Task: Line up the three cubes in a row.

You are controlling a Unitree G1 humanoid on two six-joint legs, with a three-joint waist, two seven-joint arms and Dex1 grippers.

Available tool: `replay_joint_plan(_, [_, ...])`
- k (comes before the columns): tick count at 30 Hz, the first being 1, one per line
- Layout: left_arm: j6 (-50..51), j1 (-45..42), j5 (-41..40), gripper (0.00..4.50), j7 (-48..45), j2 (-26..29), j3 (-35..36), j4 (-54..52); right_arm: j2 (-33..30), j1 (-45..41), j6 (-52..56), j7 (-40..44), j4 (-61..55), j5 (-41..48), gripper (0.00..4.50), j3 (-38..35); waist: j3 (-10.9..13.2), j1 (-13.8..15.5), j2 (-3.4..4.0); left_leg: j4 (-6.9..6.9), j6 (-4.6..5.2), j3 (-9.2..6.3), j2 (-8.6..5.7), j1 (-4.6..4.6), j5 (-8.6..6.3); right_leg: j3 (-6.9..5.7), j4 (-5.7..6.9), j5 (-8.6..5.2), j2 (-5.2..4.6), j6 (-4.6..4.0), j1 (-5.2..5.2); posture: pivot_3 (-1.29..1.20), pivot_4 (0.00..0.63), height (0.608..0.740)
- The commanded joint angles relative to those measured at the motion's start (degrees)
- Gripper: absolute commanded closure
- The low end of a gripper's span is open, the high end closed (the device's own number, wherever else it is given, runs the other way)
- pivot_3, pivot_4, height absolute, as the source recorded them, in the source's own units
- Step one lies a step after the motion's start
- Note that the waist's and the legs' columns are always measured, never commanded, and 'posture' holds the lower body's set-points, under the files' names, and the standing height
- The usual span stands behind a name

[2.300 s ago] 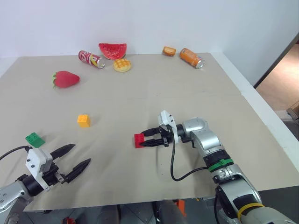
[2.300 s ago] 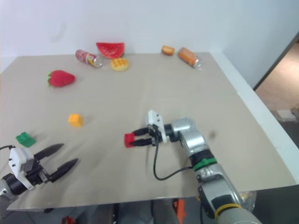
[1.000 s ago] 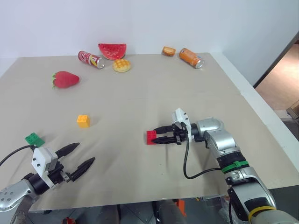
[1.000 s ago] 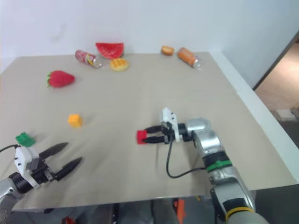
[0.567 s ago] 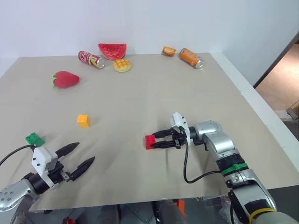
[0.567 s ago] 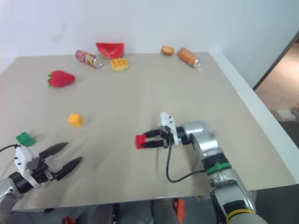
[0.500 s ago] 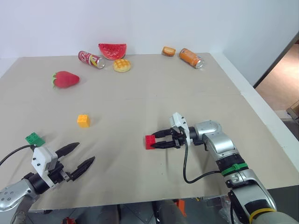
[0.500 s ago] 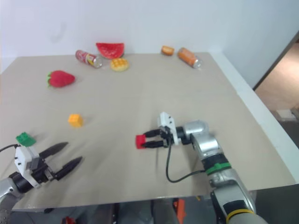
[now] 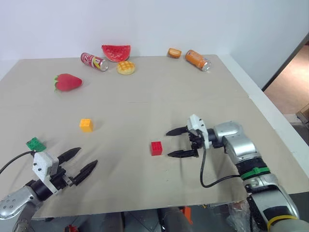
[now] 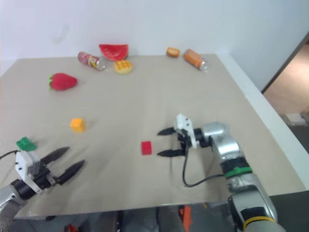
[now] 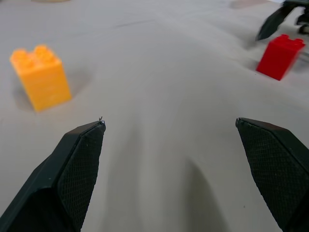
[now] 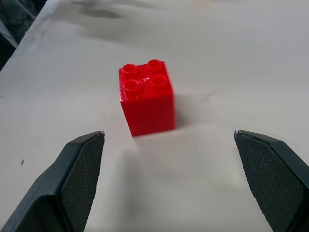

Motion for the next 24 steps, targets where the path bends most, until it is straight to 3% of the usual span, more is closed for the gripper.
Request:
replay_joint_plan(1, [1.93,5.11,-3.61,0.0,6.03,-4.09,3.72,-4.75,-2.66,-4.43,0.09,-0.14,-0.67,3.27,0.03,-5.92,0.01,-0.2,0.0,0.01,-0.01,0.05,0.0,-0.01,-0.01,0.04,0.0,0.0,-0.01,0.0,-0.03,0.0,0.15,0.74])
replay_joint_plan(6, [0.61,7.59,-0.78,0.0,18.69,-11.42,7.51,-4.58,0.24,-9.76,6.02,-6.97,-0.66,8.19,0.03,-11.59,0.01,-0.26,-0.02,0.0,-0.02,0.19,0.0,0.1,-0.03,0.15,0.0,0.0,-0.02,0.0,-0.03,0.0,0.15,0.74])
replay_joint_plan(10, [-0.19,5.24,0.92,0.0,27.09,-15.08,10.44,-3.54,2.26,-8.11,9.27,-7.67,-6.36,10.25,0.03,-11.1,-0.06,-0.23,-0.12,0.06,-0.02,0.0,-0.01,0.13,-0.02,0.11,0.0,0.04,0.05,-0.05,0.04,0.0,0.15,0.74])
replay_joint_plan(18, [4.67,-4.19,-0.6,0.0,40.02,-13.91,15.91,1.38,4.99,-2.28,12.3,-7.34,-16.35,10.82,0.03,-5.67,-0.06,0.13,-0.12,0.07,-0.03,0.04,-0.02,0.02,-0.03,0.12,-0.04,0.04,0.03,-0.01,0.03,0.0,0.15,0.74])
replay_joint_plan(24, [7.47,-9.2,0.85,0.0,41.19,-10.09,15.01,4.46,5.55,-1.07,12.27,-8.43,-18.06,10.82,0.03,-4.45,-0.08,0.12,-0.16,0.08,-0.03,0.04,-0.02,0.03,-0.02,0.12,-0.04,0.07,0.05,0.02,0.05,0.0,0.15,0.74])
